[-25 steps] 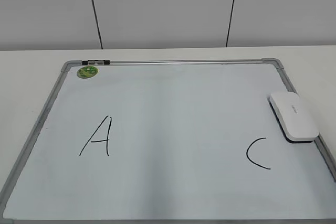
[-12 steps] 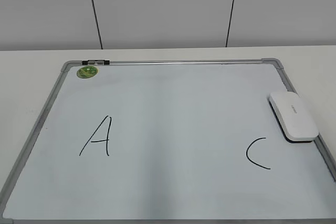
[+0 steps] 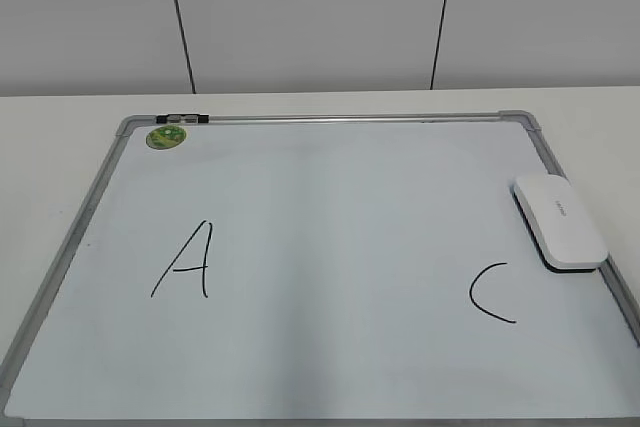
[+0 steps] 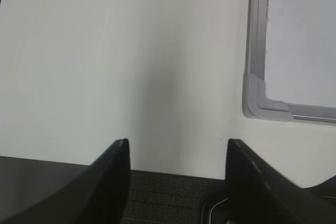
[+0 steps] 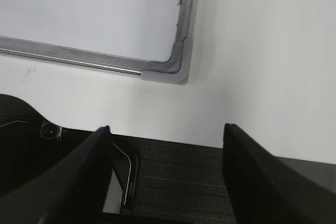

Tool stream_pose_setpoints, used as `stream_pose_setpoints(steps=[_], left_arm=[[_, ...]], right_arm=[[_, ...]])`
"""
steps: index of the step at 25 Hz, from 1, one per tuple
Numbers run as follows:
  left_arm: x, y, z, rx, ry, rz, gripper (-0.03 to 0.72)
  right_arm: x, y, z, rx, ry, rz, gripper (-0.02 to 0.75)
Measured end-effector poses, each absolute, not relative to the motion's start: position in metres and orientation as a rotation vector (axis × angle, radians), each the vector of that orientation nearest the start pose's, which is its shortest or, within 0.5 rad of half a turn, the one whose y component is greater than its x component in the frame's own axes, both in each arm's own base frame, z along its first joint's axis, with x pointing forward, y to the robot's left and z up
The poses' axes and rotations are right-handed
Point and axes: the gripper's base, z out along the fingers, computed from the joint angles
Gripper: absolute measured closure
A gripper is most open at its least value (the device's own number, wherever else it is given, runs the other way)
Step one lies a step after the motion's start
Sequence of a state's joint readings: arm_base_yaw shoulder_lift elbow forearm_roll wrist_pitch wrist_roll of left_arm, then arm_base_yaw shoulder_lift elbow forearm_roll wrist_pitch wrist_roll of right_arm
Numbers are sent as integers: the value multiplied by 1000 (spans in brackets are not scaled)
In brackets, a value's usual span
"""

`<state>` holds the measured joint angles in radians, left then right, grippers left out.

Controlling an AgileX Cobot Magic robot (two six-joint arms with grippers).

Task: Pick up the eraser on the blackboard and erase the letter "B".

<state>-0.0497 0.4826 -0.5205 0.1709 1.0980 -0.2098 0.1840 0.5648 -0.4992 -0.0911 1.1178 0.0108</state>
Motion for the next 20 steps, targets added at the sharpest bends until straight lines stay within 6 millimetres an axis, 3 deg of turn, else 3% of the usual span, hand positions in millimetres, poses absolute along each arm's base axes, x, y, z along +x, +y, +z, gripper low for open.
stream_pose_setpoints(steps=[12, 20], left_arm=[[65, 10, 268, -160, 2516, 118, 251], [37, 12, 277, -164, 2325, 83, 251]], right_arm=[[73, 6, 254, -256, 2641, -60, 252], [50, 1, 264, -219, 2484, -44, 252]])
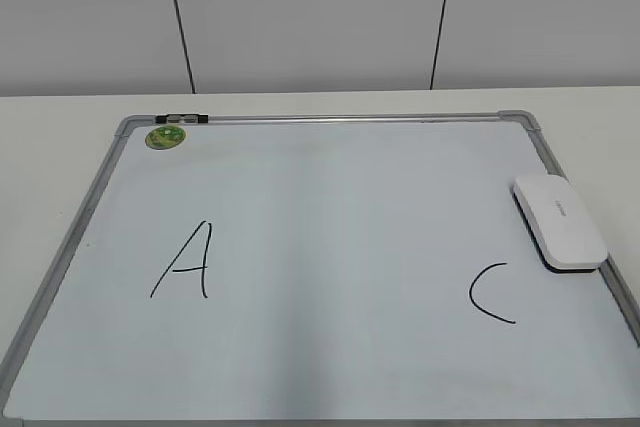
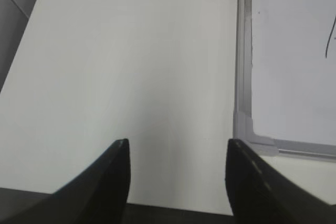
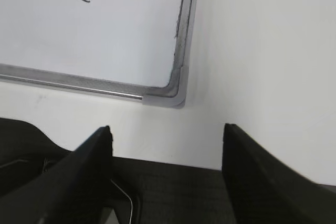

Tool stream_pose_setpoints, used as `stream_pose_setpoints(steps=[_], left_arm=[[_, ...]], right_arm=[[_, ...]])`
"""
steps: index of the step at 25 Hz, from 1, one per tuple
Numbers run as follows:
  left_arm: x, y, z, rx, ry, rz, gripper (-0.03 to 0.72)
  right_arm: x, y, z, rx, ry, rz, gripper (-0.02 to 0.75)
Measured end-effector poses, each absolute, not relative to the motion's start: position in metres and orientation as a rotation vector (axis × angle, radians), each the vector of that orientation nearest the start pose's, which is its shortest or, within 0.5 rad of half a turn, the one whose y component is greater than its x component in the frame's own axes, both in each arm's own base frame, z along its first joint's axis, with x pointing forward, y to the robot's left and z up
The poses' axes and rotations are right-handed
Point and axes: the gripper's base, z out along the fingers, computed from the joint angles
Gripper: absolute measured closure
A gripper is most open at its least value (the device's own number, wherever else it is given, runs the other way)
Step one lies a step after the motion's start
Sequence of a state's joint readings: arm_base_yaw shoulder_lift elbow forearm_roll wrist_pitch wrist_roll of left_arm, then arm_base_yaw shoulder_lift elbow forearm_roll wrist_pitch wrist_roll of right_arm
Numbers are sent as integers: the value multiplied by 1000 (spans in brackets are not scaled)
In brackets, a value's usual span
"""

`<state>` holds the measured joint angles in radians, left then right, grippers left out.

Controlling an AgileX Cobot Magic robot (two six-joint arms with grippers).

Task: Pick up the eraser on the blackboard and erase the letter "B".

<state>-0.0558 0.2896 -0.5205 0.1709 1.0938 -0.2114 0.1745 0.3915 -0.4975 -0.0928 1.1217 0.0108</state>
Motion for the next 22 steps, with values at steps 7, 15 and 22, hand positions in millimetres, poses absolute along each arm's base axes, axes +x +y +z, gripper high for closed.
stream_pose_setpoints(steps=[7, 15, 22], left_arm=[[4, 14, 281, -201, 2127, 68, 251], [-7, 14, 280, -211, 2063, 64, 251], [-7, 14, 280, -211, 2063, 64, 251]], right_arm=[[25, -5, 269, -106, 2330, -63, 253], [2, -8, 271, -36, 2192, -81, 253], [-10, -8, 270, -28, 2114, -78, 254]])
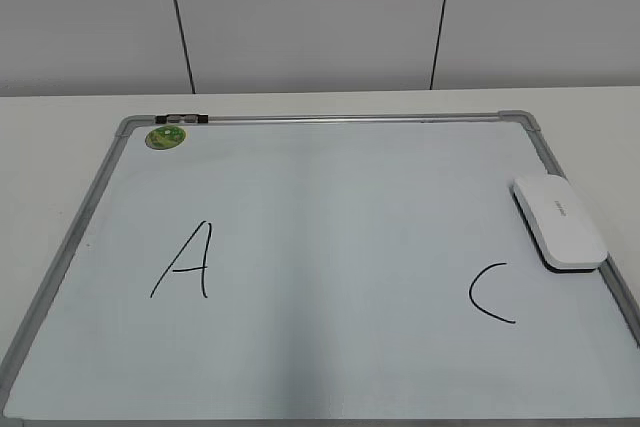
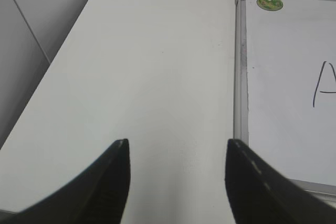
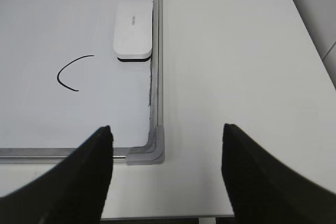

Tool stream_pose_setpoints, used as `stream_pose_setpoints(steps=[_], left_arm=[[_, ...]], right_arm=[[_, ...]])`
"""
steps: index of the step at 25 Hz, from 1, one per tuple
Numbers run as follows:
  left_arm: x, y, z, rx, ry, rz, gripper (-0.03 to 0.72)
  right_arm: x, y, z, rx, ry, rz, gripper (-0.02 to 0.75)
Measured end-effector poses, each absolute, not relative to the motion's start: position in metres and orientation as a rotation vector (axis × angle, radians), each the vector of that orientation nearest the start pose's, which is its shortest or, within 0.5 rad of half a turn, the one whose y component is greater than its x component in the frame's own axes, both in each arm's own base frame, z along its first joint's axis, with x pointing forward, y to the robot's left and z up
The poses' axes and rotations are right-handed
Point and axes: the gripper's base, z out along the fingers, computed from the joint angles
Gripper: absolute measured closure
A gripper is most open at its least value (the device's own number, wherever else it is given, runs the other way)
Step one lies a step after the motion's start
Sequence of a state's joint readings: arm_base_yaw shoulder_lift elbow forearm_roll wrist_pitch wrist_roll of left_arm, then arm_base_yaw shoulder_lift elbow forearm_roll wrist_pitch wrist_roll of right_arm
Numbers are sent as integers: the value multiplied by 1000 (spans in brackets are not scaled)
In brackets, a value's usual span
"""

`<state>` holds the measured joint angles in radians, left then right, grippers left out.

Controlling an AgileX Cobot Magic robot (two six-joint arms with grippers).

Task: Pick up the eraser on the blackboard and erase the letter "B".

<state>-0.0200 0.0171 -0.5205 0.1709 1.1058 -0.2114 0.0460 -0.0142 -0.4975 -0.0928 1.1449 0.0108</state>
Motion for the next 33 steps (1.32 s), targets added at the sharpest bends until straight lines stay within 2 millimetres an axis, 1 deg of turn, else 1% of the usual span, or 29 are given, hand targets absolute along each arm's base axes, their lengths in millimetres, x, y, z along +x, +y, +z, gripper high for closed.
stream_pose_setpoints(steps=[7, 33], left_arm=[[-7, 14, 280, -211, 2065, 64, 251], [-7, 14, 280, -211, 2065, 64, 251]], right_arm=[[-11, -8, 270, -5, 2111, -91, 255], [-11, -8, 270, -6, 2111, -91, 256]])
